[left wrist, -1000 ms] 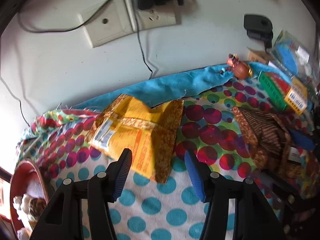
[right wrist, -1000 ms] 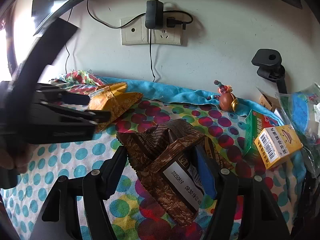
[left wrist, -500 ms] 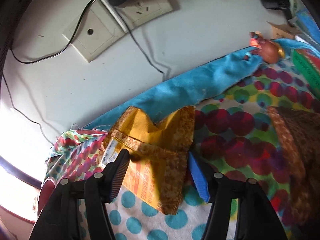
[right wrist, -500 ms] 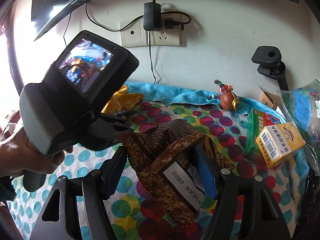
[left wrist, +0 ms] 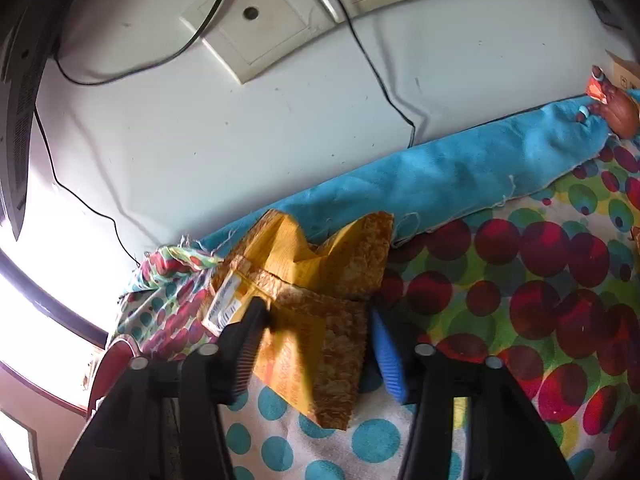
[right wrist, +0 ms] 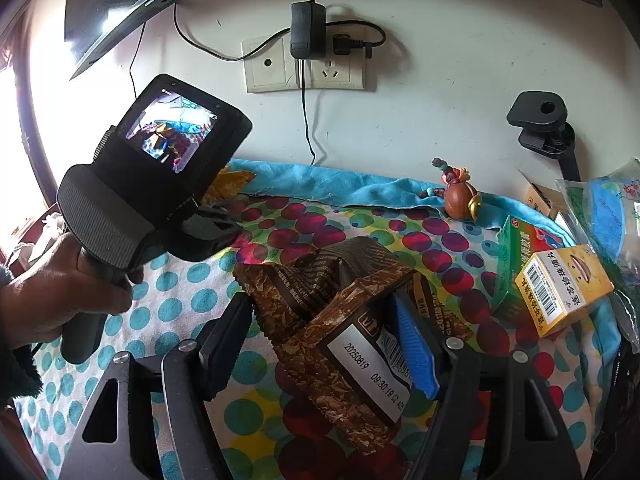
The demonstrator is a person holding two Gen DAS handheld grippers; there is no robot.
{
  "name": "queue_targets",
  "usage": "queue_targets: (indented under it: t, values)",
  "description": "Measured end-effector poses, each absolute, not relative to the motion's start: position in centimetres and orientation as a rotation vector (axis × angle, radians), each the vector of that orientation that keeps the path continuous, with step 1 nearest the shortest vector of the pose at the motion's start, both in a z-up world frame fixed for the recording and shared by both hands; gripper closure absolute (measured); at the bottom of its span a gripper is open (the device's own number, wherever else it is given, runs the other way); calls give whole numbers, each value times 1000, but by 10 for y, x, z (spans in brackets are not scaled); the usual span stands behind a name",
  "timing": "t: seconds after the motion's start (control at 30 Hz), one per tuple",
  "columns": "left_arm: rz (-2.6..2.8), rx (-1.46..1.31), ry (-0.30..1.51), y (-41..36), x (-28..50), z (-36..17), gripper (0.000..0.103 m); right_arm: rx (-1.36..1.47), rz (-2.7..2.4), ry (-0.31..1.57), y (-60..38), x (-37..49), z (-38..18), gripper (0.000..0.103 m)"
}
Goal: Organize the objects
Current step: 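Grasp the yellow snack bag with the left tool while right holds brown bag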
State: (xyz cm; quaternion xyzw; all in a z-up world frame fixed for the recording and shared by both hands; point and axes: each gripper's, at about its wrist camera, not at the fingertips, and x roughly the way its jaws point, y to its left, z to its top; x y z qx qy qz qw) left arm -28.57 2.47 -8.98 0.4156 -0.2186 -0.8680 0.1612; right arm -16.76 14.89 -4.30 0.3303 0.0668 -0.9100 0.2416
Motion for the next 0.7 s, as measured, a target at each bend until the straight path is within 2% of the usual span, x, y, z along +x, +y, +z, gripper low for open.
queue_targets:
  t: [0.07,0.17,0.27,0.3,0.53,0.7]
  values:
    - [-2478,1176,-622,22,-284,-88,62,906,-2487,187,148,-168,-43,33]
    - [-2502,1165,-567,13,-280,-83,67,909,-2482,188,148,-168,-44,33]
    - [-2525,1161,-526,5,-276,-78,69,922,-2469,186,147,-169,-45,34]
    - [-2532,1157,-518,2,-274,-77,69,929,-2468,186,146,-170,-46,45]
    - [-2593,1158,-403,-9,-259,-66,69,1021,-2458,35,162,-185,-54,47]
    - [-2632,1162,-304,-16,-247,-58,69,1025,-2478,65,158,-184,-54,51]
